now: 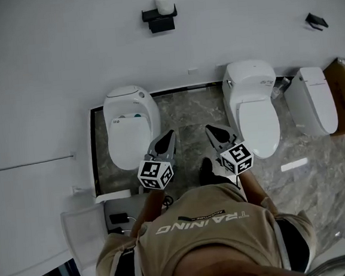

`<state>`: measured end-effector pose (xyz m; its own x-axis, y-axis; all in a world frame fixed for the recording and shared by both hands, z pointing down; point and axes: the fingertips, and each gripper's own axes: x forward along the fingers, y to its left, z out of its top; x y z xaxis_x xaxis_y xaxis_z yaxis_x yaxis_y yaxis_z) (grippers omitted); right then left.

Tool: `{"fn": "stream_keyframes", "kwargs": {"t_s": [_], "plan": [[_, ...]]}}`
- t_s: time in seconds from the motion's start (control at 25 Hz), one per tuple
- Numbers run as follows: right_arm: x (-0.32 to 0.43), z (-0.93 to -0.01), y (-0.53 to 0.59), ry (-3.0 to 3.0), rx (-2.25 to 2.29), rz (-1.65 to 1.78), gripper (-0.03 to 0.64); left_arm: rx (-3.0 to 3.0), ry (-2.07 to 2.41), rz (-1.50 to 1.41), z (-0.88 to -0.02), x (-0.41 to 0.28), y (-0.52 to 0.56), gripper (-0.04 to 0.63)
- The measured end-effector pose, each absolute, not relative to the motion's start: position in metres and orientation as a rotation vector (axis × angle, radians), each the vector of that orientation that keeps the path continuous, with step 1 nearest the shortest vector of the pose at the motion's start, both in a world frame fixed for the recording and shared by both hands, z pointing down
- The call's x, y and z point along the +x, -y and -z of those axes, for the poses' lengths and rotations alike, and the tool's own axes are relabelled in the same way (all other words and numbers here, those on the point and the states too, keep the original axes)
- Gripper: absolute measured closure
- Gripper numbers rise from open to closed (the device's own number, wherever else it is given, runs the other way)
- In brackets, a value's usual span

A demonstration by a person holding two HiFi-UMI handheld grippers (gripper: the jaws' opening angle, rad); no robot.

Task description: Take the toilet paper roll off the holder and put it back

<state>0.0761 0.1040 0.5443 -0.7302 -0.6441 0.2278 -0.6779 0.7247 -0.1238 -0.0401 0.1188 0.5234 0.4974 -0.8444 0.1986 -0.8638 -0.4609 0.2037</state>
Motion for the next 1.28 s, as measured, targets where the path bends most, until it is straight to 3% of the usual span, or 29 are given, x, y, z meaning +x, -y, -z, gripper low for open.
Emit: {"fn": "stream_keyframes", "kwargs": {"t_s": [0.44,0.8,1.28], "plan": [[0.080,-0.532,0.047,2.804,0.963,-0.250,0.609,2.394,1.530,-0.052,-0.513,-0.041,0.007,0.597],[0.042,-0.543,0.101,2.769,0.909,-0.309,0.609,2.381,1.533,-0.067,-0.522,-0.074,0.061,0.597],[-0.008,-0.515,0.187,2.679,1.172,-0.207,0.611,2.556,1.358,-0.055,-0.516,-0.133,0.170,0.597]]}}
